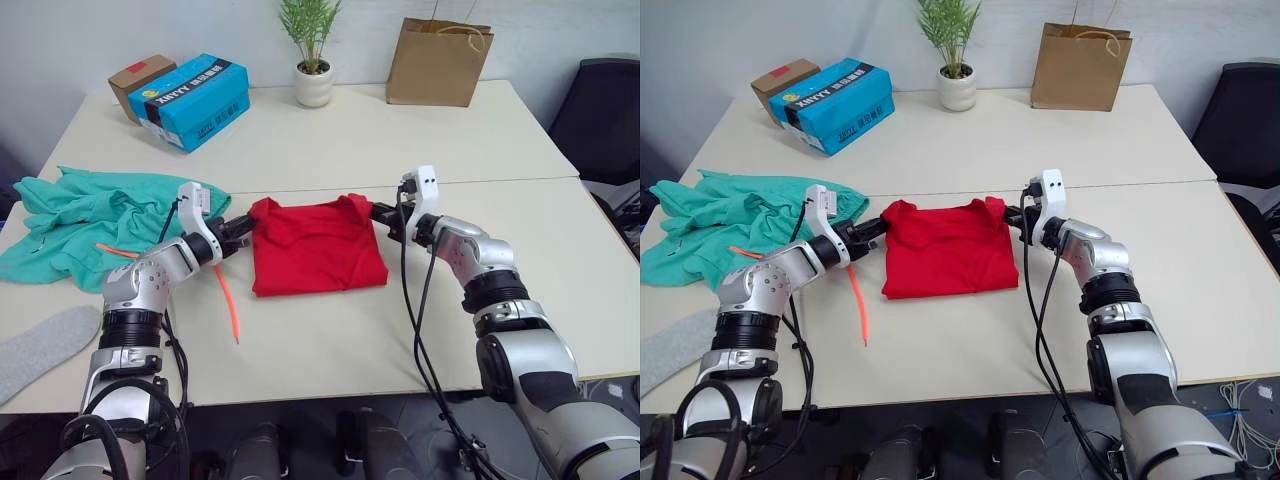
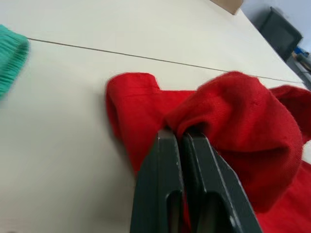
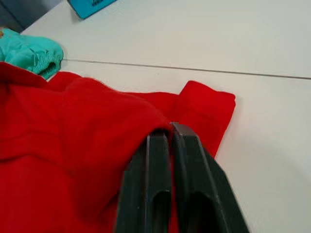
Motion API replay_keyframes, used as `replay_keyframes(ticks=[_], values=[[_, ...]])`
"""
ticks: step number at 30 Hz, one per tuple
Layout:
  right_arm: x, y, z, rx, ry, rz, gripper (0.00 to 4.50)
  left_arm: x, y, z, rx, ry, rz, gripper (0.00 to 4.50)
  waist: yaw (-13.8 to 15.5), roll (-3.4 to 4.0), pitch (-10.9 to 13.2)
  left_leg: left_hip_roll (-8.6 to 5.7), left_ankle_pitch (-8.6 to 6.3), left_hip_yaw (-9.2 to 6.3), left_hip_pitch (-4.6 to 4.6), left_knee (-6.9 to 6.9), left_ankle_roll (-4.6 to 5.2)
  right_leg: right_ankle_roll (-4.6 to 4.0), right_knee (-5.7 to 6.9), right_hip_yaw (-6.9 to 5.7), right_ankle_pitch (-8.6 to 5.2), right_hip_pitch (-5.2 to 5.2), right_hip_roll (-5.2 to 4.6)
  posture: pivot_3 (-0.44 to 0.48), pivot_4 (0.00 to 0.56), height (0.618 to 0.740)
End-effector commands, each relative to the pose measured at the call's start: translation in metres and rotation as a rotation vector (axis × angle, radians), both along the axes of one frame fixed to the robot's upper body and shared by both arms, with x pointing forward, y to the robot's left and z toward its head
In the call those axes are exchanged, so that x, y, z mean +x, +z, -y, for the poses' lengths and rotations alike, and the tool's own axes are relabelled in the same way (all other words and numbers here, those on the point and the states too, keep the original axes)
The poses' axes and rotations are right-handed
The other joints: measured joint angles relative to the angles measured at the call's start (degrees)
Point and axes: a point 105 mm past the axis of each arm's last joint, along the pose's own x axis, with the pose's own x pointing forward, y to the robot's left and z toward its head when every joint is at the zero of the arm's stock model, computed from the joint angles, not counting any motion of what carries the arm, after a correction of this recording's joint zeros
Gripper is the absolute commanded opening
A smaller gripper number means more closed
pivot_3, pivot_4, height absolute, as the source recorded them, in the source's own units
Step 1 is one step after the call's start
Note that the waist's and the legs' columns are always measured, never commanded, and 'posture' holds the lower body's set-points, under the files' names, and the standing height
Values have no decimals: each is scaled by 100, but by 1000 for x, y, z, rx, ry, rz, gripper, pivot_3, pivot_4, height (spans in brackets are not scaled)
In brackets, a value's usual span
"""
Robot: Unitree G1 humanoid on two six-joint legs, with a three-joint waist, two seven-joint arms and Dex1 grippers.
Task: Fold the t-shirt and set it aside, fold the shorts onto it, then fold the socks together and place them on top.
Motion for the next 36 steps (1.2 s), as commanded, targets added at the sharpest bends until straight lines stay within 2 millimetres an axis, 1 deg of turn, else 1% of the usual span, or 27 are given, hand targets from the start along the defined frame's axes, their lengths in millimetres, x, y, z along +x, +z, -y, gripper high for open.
replay_keyframes(ticks=[1, 3, 4, 6, 8, 9, 10, 11, 12, 13, 15, 16, 17, 18, 19, 20, 21, 22, 24, 25, 27, 31, 33, 36], values=[[6, 28, -1, 17, -30, 125, 1664, 2, 22, -13, -13, 74, 87, 1388, -12, 0, 0, 0, 0, 0, 1, -2, -1, 0, 0, 0, 0, -1, 0, 0, 150, 740], [7, 34, 7, -25, -60, 191, 2324, -3, 25, -15, 19, 59, 110, 1997, -14, 0, 0, 0, 3, 0, 1, -10, -5, 0, -1, 0, 0, -3, 0, 0, 150, 740], [7, 38, 11, -58, -69, 231, 2751, -5, 26, -15, 51, 43, 131, 2383, -15, 0, 0, 0, 3, 0, 1, -13, -6, 0, -2, -1, 0, -4, 0, 0, 150, 740], [5, 45, 19, -126, -77, 300, 3457, -10, 32, -19, 173, 13, 230, 3032, -28, 0, 0, -1, 4, 3, 1, -20, -6, 0, -6, 0, 0, -5, 0, 0, 150, 740], [1, 51, 24, -174, -67, 356, 4085, -13, 38, -22, 254, -8, 310, 3597, -25, 0, 0, -1, 4, 6, 0, -24, -7, -1, -9, 0, 0, -9, 1, 0, 150, 740], [-2, 53, 24, -189, -49, 379, 4475, -14, 41, -24, 281, -9, 342, 3953, -19, 0, 0, -1, 4, 7, 0, -24, -7, -1, -10, 1, -1, -9, 1, 0, 150, 740], [-9, 58, 24, -193, -12, 419, 4500, -17, 43, -26, 343, -32, 376, 4278, -11, 0, 0, -1, 4, 7, 0, -24, -7, -2, -11, 0, -1, -9, 1, 0, 150, 740], [-16, 61, 23, -200, 26, 455, 4500, -18, 46, -29, 410, -44, 416, 4471, -14, 0, 0, -1, 4, 7, 0, -24, -7, -2, -12, 0, -1, -8, 1, 0, 150, 740], [-27, 62, 19, -208, 85, 495, 4500, -21, 47, -32, 464, -61, 435, 4471, -14, 0, 0, -1, 4, 8, 2, -24, -8, -2, -11, 2, -1, -7, 1, 0, 150, 740], [-38, 63, 15, -221, 147, 537, 4500, -23, 53, -35, 508, -69, 474, 4471, -17, 0, 0, -1, 4, 8, 3, -27, -8, -2, -12, 2, -1, -8, 2, 0, 150, 740], [-55, 62, 9, -249, 230, 583, 4500, -26, 65, -39, 545, -64, 545, 4471, -9, 0, 0, 0, 4, 9, 7, -33, -9, -2, -13, 2, -1, -7, 3, 0, 150, 740], [-70, 59, 3, -278, 323, 623, 4500, -32, 71, -40, 544, -94, 578, 4471, -3, 0, 0, 0, 3, 9, 6, -34, -9, -2, -14, 2, -1, -7, 3, 0, 150, 740], [-92, 51, -2, -305, 441, 644, 4500, -46, 77, -35, 548, -182, 619, 4471, -2, 0, 0, 0, 4, 9, 6, -34, -9, -2, -14, 2, -1, -7, 2, 0, 150, 740], [-113, 39, -6, -341, 563, 643, 4500, -69, 70, -24, 608, -359, 639, 4471, -9, 0, 0, 0, 3, 10, 6, -35, -8, -2, -15, 2, -1, -7, 2, 0, 150, 740], [-126, 29, -8, -378, 639, 630, 4500, -89, 58, -15, 671, -521, 625, 4471, -42, 0, 0, 0, 2, 10, 5, -45, -9, -2, -20, 2, -1, -8, 2, 0, 150, 740], [-132, 21, -9, -407, 671, 614, 4500, -102, 43, -11, 693, -624, 562, 4471, -54, 0, 0, 5, -7, 10, 9, -54, -15, -3, -23, 1, -3, -5, 5, 0, 150, 740], [-134, 13, -10, -448, 689, 607, 4500, -113, 32, -7, 710, -701, 514, 4471, -65, 1, 1, 5, -11, 11, 15, -57, -16, -5, -23, -1, -5, -1, 6, 0, 150, 740], [-135, 5, -10, -487, 705, 595, 4500, -120, 23, -5, 727, -742, 483, 4471, -70, 4, 2, 5, -13, 13, 14, -52, -14, -7, -33, 0, -7, -2, 5, 0, 150, 740], [-133, -11, -10, -556, 702, 572, 4500, -126, 13, 4, 742, -784, 480, 4471, -62, 3, 5, 3, -12, 14, 15, -42, -5, -8, -29, 1, -6, -1, 1, 0, 150, 740], [-131, -19, -10, -592, 706, 567, 4500, -126, 9, 8, 760, -792, 483, 4471, -55, -1, 8, 2, -12, 11, 15, -40, -2, -17, -27, 0, -1, -1, 1, 0, 150, 740], [-124, -29, -9, -662, 675, 573, 4500, -120, -1, 16, 821, -787, 501, 4471, -3, -3, 9, 3, -8, 7, 17, -42, 7, -35, -28, -4, 14, 0, 1, 0, 150, 740], [-104, -33, -13, -711, 605, 605, 4500, -102, -19, 27, 924, -749, 527, 4471, 46, -6, 11, 3, 4, 6, 19, -41, 15, -44, -24, -4, 22, 0, 3, 0, 150, 740], [-96, -35, -14, -748, 583, 627, 4500, -97, -26, 29, 960, -756, 524, 4471, 36, -6, 11, 3, 16, 8, 16, -42, -5, -43, -21, -4, 23, -4, 3, 0, 150, 740], [-87, -41, -19, -765, 579, 631, 4500, -78, -26, 27, 978, -703, 522, 4471, 24, -7, 11, 11, 13, 14, 15, -43, -8, -43, -24, -4, 22, -7, 11, 0, 150, 740]])
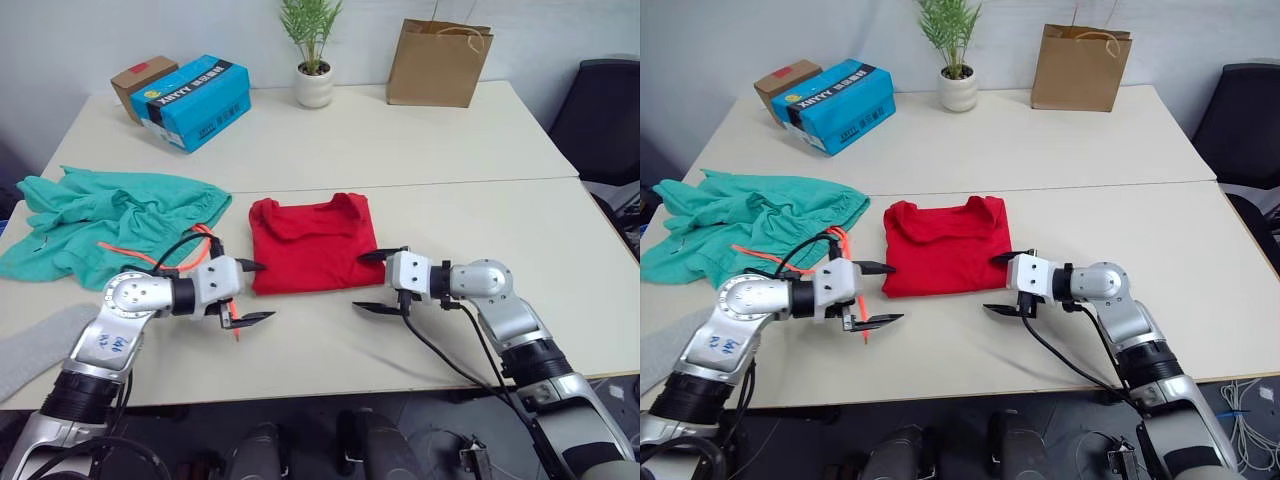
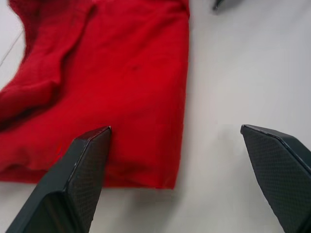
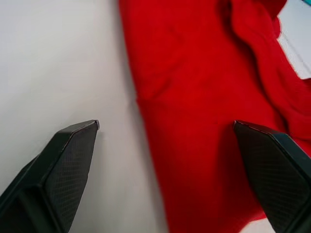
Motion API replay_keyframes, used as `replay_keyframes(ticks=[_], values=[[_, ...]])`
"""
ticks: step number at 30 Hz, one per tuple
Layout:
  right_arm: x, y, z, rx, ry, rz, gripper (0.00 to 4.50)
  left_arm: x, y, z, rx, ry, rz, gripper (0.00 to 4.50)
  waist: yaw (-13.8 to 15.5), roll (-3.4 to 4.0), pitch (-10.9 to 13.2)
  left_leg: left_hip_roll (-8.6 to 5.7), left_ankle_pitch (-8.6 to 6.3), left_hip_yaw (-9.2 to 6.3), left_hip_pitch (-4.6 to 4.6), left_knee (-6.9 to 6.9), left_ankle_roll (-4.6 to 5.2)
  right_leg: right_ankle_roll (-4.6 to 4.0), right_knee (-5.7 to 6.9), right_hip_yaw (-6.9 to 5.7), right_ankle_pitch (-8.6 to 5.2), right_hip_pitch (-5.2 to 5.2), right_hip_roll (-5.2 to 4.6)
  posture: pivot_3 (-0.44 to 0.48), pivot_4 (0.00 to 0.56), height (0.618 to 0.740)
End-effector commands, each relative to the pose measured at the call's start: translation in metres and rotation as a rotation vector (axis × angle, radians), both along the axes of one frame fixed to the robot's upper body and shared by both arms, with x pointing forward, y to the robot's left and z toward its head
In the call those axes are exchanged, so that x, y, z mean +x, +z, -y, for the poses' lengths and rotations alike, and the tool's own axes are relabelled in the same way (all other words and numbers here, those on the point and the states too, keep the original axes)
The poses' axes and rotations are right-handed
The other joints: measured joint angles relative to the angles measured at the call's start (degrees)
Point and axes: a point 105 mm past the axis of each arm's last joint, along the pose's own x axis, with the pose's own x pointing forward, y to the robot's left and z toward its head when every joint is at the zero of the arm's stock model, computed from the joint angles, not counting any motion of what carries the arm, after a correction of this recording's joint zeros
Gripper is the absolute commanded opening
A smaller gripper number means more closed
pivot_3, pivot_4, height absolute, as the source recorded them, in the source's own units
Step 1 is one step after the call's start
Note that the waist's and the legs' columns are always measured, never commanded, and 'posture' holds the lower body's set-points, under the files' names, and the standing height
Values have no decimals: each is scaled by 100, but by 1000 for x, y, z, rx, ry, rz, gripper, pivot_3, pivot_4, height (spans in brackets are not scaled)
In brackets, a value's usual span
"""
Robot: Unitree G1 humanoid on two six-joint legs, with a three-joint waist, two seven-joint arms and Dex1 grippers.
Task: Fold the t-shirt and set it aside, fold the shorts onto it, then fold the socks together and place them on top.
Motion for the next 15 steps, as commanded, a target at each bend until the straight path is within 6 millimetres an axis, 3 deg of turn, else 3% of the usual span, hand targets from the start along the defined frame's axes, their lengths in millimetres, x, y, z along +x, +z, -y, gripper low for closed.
replay_keyframes(ticks=[1, 4, 6, 15], values=[[6, -2, -6, -24, 18, 51, 4500, 16, 7, -5, 19, 32, 57, 4471, -2, -2, 1, 2, 0, 0, 0, 3, -1, 0, 0, -1, 0, 1, 2, 0, 150, 740], [11, -3, -3, -40, 6, 47, 3956, 22, -4, -16, 118, 44, 26, 3902, -13, -2, 1, 3, 1, 2, 2, 3, -1, 0, 1, 0, 0, 2, 4, 0, 150, 740], [13, -4, -1, -46, -3, 39, 3312, 23, -12, -23, 155, 47, -11, 3285, -5, -2, 1, 4, 1, 3, 6, 4, -1, 0, 1, 1, 0, 5, 4, 0, 150, 740], [4, -8, 12, -81, 25, 40, 255, 15, -18, -17, 138, -63, -61, 560, 11, -2, 0, 3, 4, 5, 20, 7, -2, -1, 17, 4, 0, 13, 2, 0, 150, 740]])
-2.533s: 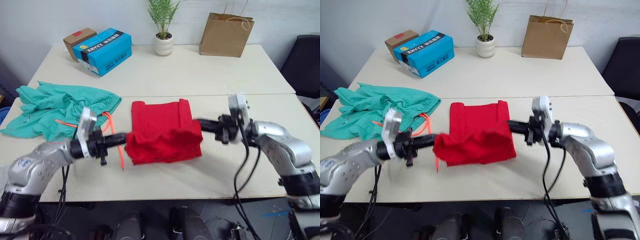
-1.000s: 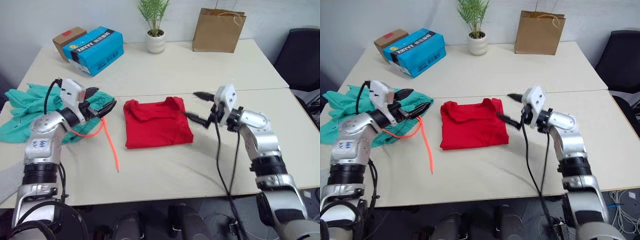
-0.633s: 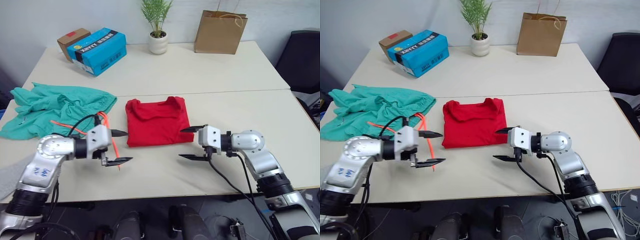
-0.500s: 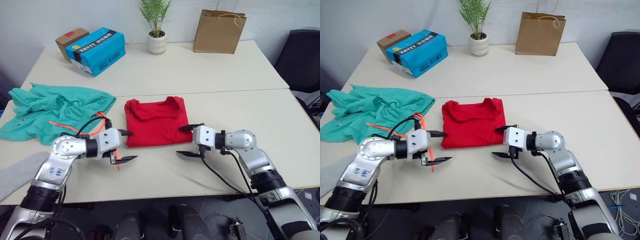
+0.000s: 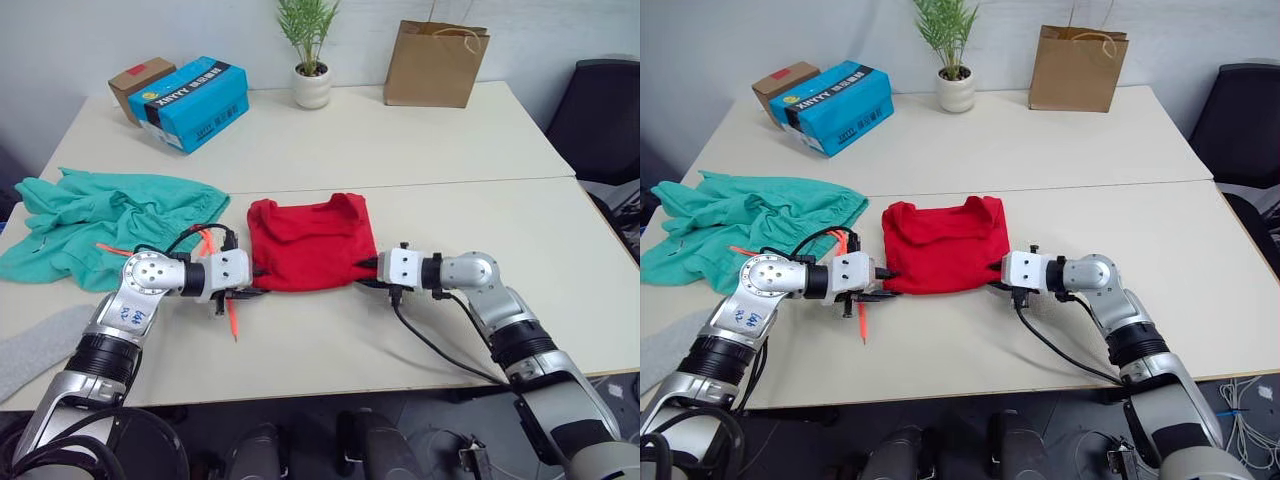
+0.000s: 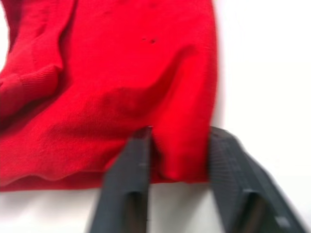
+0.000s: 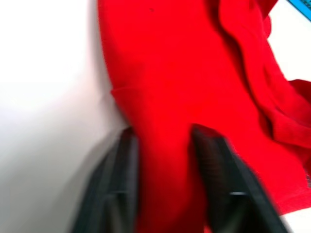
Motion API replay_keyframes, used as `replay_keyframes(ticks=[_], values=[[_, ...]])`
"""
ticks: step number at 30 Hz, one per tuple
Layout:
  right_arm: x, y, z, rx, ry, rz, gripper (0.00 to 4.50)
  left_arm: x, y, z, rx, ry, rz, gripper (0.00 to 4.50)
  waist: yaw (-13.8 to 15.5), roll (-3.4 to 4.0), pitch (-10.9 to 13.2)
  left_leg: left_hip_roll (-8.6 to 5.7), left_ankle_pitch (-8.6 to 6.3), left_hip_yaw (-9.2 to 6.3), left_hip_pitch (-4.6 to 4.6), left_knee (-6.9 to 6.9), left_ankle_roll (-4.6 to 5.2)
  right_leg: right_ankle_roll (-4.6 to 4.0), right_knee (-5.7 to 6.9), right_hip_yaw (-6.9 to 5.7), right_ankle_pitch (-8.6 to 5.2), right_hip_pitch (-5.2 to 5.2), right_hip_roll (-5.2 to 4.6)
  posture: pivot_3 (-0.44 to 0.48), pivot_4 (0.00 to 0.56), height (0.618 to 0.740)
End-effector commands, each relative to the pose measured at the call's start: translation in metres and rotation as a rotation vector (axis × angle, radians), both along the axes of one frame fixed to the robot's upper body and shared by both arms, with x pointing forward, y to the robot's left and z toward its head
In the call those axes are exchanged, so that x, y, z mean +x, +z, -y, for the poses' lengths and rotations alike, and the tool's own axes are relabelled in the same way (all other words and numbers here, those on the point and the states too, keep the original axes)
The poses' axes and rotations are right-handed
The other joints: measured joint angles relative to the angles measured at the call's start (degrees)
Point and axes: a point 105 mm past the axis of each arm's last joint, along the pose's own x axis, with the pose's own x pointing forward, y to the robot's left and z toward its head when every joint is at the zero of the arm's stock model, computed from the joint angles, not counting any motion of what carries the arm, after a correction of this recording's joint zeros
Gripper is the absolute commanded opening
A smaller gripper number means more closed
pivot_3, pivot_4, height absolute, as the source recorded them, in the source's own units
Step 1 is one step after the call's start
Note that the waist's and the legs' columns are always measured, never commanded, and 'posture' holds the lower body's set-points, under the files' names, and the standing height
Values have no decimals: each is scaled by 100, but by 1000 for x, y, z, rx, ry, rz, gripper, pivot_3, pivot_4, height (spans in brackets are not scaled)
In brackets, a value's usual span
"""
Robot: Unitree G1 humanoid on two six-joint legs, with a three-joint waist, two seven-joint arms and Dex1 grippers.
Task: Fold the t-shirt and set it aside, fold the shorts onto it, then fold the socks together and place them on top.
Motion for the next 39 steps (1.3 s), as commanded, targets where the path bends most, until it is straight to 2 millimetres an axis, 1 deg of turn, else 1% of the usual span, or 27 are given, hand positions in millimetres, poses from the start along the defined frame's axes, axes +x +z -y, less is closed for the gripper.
replay_keyframes(ticks=[1, 2, 7, 10, 13, 15, 17, 21, 22, 25, 27, 28, 30, 31, 33, 34, 36, 37, 38, 39], values=[[-7, 2, 13, -16, -2, 23, 34, -10, -13, -10, 21, 6, -47, 326, 3, 1, 0, 0, 0, 0, 0, 0, 0, 0, 0, 0, 0, 0, 0, 0, 150, 740], [-10, 2, 14, -15, -1, 21, 0, -13, -14, -10, 19, 0, -50, 23, 2, 0, 0, 0, -1, 0, 0, -2, 0, 0, -1, 0, 0, 0, 0, 0, 150, 740], [-34, -1, 21, 5, 7, -13, 0, -35, -11, -5, -18, -59, -36, 23, 1, 1, 0, 3, -3, -1, -1, -8, -3, 1, -9, 1, -4, -1, 0, 0, 150, 740], [-52, -2, 27, 14, -7, -28, 0, -48, -13, -10, -16, -53, -52, 23, 13, 0, 0, 3, -6, -4, -4, -8, -2, 2, -13, 0, -5, -1, 0, 0, 150, 740], [-76, -9, 30, 22, -19, -100, 0, -63, -13, -13, -41, -42, -76, 23, 9, 0, 0, 3, -14, -5, -3, -10, 1, 3, -16, 1, -6, 0, 0, 0, 150, 740], [-86, -13, 29, 26, -32, -136, 0, -74, -15, -13, -44, -56, -94, 23, 8, 0, 0, 3, -21, -7, -2, -12, 10, 2, -17, 1, -7, 1, 0, 0, 150, 740], [-93, -14, 26, 43, -42, -171, 0, -83, -17, -12, -30, -68, -107, 23, 3, 0, 0, 5, -29, -8, -2, -13, 20, 1, -17, 0, -8, 0, 0, 0, 150, 740], [-95, -16, 24, 74, -77, -191, 0, -86, -18, -13, -66, -23, -137, 23, 22, 0, 0, 3, -30, -11, -2, -13, 25, -1, -18, -1, -9, 1, 0, 0, 150, 740], [-95, -15, 24, 85, -83, -198, 0, -88, -19, -11, -78, -22, -148, 256, 20, -1, 0, 3, -31, -12, -2, -12, 26, -1, -18, -1, -9, 1, 0, 0, 150, 740], [-98, -13, 26, 96, -71, -220, 739, -91, -21, -9, -99, -7, -144, 1041, 22, -1, 1, 3, -33, -12, -3, -16, 29, -2, -21, -1, -10, 0, 0, 0, 150, 740], [-105, -8, 27, 112, -39, -247, 1348, -93, -20, -11, -111, 10, -147, 1612, 24, -1, 0, 3, -35, -12, -5, -16, 31, -1, -24, -2, -10, -1, 0, 0, 150, 740], [-109, -4, 27, 131, -20, -272, 1769, -96, -20, -12, -119, 12, -156, 1970, 26, -2, 1, 3, -36, -12, -5, -16, 32, -1, -25, -2, -10, 0, 0, 0, 150, 740], [-118, 7, 29, 183, 2, -342, 2454, -103, -15, -16, -153, 22, -196, 2604, 12, -2, 1, 3, -38, -14, -7, -15, 35, -1, -27, -3, -10, 0, 0, 0, 150, 740], [-122, 13, 31, 232, -4, -422, 2822, -106, -12, -19, -180, 37, -228, 2939, 12, -2, 2, 3, -38, -14, -7, -16, 36, -1, -27, -3, -10, 0, 0, 0, 150, 740], [-124, 32, 34, 357, -32, -581, 3460, -114, 2, -24, -300, 62, -344, 3511, 7, -9, 8, 4, -39, -15, -7, -17, 36, -1, -28, -3, -10, -1, 0, 0, 150, 740], [-124, 39, 34, 390, -31, -627, 3460, -115, 8, -26, -338, 70, -365, 3511, 8, -14, 11, 6, -39, -19, -8, -16, 36, -2, -26, -4, -10, -1, 0, 0, 150, 740], [-123, 46, 33, 393, -14, -673, 3460, -112, 21, -28, -402, 82, -394, 3511, 20, -14, 11, 7, -38, -30, -11, -11, 37, -5, -26, -7, -11, 0, 0, 0, 150, 740], [-118, 47, 31, 388, -10, -656, 3292, -106, 28, -26, -433, 86, -380, 3543, 26, -14, 11, 7, -38, -33, -11, -9, 37, -7, -27, -9, -11, 2, 0, 0, 150, 740], [-114, 48, 29, 386, -8, -642, 3031, -102, 34, -25, -453, 88, -373, 3561, 34, -14, 11, 6, -38, -35, -11, -9, 37, -8, -28, -10, -11, 4, 0, 0, 150, 740], [-107, 47, 24, 384, -2, -611, 2797, -92, 37, -21, -449, 94, -338, 3361, 54, -14, 11, 4, -38, -35, -12, -9, 37, -9, -31, -11, -12, 5, 0, 0, 150, 740]])
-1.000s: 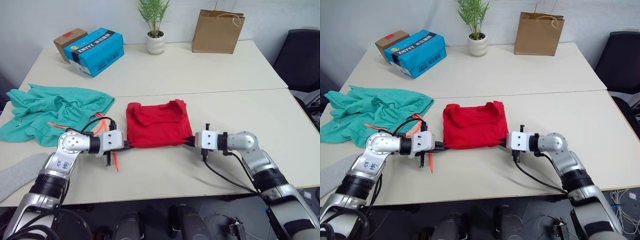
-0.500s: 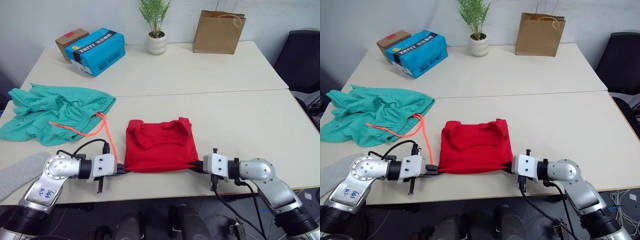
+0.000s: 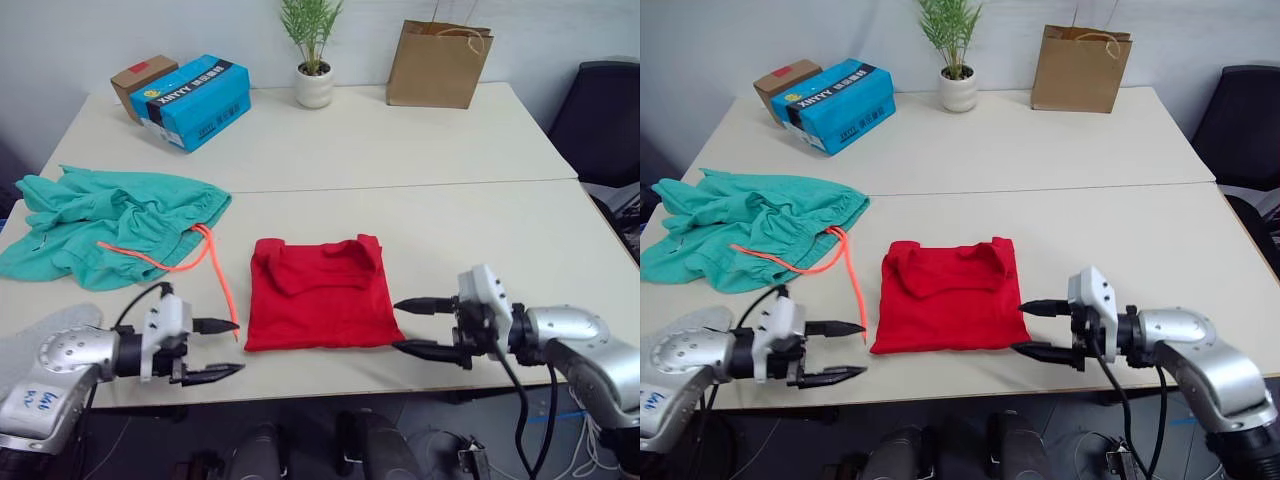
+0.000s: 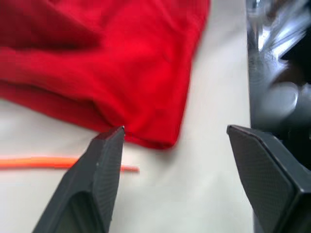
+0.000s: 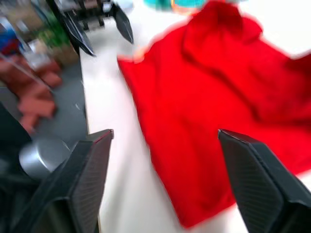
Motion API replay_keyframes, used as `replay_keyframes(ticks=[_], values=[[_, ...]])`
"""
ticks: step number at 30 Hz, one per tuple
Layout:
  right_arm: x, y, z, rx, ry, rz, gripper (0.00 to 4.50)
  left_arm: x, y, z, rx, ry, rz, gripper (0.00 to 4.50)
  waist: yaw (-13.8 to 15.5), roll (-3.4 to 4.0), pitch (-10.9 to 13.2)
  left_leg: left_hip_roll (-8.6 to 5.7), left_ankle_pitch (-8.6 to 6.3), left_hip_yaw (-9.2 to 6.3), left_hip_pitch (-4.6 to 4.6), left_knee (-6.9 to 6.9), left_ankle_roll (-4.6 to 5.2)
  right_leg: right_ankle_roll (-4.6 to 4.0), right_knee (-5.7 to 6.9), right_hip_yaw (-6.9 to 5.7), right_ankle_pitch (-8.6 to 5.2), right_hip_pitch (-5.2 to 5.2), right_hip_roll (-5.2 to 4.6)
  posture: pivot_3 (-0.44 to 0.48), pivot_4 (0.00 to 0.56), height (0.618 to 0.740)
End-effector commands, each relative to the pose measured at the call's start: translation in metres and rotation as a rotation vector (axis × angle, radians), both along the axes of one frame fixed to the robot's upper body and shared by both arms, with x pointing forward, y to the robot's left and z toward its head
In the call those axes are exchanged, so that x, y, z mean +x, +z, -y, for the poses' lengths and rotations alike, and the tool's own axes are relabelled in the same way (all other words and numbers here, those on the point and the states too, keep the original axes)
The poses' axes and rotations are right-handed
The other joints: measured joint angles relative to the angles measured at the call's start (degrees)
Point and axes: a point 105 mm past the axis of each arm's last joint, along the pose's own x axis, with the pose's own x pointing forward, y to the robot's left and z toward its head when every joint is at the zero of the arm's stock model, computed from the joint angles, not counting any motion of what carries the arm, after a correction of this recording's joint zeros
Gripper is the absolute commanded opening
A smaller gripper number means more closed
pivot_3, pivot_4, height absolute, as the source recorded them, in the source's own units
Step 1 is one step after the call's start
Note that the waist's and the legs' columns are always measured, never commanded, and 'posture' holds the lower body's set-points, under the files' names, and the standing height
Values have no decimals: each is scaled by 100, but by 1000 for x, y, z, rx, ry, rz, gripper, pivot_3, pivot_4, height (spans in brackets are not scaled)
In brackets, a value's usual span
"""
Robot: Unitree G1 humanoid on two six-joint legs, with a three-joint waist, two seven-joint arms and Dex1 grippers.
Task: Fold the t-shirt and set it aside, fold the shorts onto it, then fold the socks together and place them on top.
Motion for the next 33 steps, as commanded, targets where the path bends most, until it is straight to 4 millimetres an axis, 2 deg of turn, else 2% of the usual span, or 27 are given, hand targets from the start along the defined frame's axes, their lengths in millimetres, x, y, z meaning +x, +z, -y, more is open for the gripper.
replay_keyframes(ticks=[1, 2, 4, 8, 11, 15, 21, 25, 29, 33], values=[[11, -2, -14, -8, 45, 73, 2346, 20, 16, 10, -1, -1, 86, 3113, 32, -1, 0, -2, 1, -5, -5, -1, 1, 0, -5, -5, 0, 1, 0, 0, 150, 740], [17, -7, -20, -30, 61, 111, 2125, 20, 9, 16, 73, -57, 116, 2965, 46, -1, 0, -3, 1, -7, -6, 1, 1, 0, -5, -7, 0, 1, 0, 0, 150, 740], [27, -12, -30, -38, 77, 158, 1466, 17, -3, 26, 152, -141, 105, 2360, 50, -1, -1, -7, 1, -4, -8, -2, 1, 3, -9, -9, 1, 0, 1, 0, 150, 740], [40, -29, -42, -77, 108, 232, 10, 32, -6, 49, 119, -139, 166, 1063, 10, -2, 1, -6, 10, 14, -24, 5, -26, 18, -8, -3, -4, -13, 2, 0, 150, 740], [44, -42, -45, -117, 124, 250, 0, 39, -19, 59, 164, -150, 173, 92, 1, -3, 1, -6, 10, 13, -33, 15, -23, 20, -9, -5, -3, -16, 2, 0, 150, 740], [57, -41, -49, -76, 81, 237, 0, 43, -33, 62, 231, -168, 198, 36, -45, -3, 1, -6, 11, 15, -26, 18, -21, 23, -3, 0, -1, -14, 2, 0, 150, 740], [69, -41, -48, -76, 55, 249, 0, 65, -20, 69, 156, -60, 285, 36, -14, -3, 1, -5, 12, 10, -10, 13, -17, 17, 20, 1, 2, -11, 2, 0, 150, 740], [77, -42, -42, -100, 31, 255, 0, 84, -9, 65, 123, 30, 307, 36, -9, -3, 2, -6, 21, 7, -12, 18, -28, 17, 22, -1, 2, -8, -1, 0, 150, 740], [99, -40, -37, -124, -44, 306, 0, 94, -8, 57, 150, 72, 320, 36, -44, -3, 1, -6, 24, 11, -11, 17, -33, 17, 25, -1, 2, -10, -1, 0, 150, 740], [111, -32, -38, -102, -79, 335, 0, 100, -6, 57, 129, 95, 330, 36, -40, -3, 1, -4, 29, 12, -7, 14, -40, 16, 28, -2, 1, -11, 1, 0, 150, 740]])
